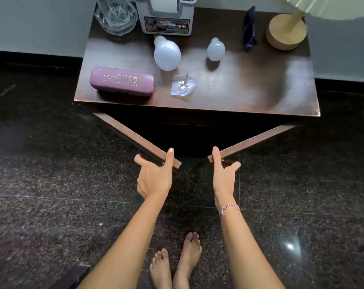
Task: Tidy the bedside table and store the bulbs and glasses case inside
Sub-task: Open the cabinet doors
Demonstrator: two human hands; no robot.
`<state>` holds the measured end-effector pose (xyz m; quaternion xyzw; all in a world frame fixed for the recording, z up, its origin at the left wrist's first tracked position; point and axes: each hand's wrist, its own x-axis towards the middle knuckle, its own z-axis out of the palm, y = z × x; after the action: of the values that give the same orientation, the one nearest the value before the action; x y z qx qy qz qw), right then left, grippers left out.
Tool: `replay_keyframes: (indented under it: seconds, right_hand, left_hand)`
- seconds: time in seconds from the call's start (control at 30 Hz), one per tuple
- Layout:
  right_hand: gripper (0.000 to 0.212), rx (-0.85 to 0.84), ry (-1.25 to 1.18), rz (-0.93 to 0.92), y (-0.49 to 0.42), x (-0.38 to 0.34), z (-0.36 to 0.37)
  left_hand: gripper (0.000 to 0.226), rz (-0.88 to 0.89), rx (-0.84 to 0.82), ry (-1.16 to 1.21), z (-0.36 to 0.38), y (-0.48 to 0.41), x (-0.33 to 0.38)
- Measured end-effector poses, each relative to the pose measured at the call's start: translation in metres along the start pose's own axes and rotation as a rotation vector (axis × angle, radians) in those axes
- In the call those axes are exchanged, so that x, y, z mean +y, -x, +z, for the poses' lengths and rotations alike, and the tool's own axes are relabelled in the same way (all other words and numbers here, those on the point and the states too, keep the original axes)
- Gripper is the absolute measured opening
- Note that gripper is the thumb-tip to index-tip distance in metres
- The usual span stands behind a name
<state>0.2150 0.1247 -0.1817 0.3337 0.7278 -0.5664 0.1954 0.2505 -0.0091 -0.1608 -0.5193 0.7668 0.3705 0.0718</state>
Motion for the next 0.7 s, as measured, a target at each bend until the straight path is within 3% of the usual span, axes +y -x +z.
replay_keyframes:
  seconds: [0.1,0.17,0.23,0.3,0.37,0.4,0.5,0.63,0.7]
  right_hand:
    - [0.076,0.151,0.036,-0.050,0.005,-0.015,0.005]
    - [0.082,0.373,0.344,-0.297,0.006,-0.025,0.004]
    - [0.081,0.514,0.829,-0.596,0.006,-0.033,0.005]
    - [0.057,0.410,1.230,-0.782,0.005,-0.043,0.009]
    - [0.029,0.202,1.377,-0.796,0.005,-0.053,0.009]
    - [0.028,0.116,1.421,-0.785,0.005,-0.058,0.007]
    - [0.027,-0.053,1.625,-0.821,0.003,-0.067,0.011]
    - [0.016,-0.034,2.105,-0.776,0.017,-0.054,0.026]
    - [0.018,-0.052,2.357,-0.745,0.024,-0.036,0.023]
  left_hand:
    - [0.095,-0.008,0.059,0.015,-0.001,0.000,0.009]
    - [0.098,0.065,0.184,-0.041,-0.002,0.002,0.019]
    - [0.095,0.305,0.326,-0.318,-0.003,0.002,0.025]
    - [0.075,0.590,0.320,-0.638,-0.007,-0.001,0.029]
    - [0.039,0.802,0.178,-0.950,-0.011,-0.006,0.034]
    - [0.031,0.836,0.089,-1.041,-0.012,-0.008,0.039]
    - [0.028,0.804,-0.140,-1.209,-0.013,-0.006,0.060]
    - [0.045,0.909,-0.224,-1.582,-0.001,0.007,0.066]
    - [0.040,0.937,-0.229,-1.717,0.000,0.010,0.055]
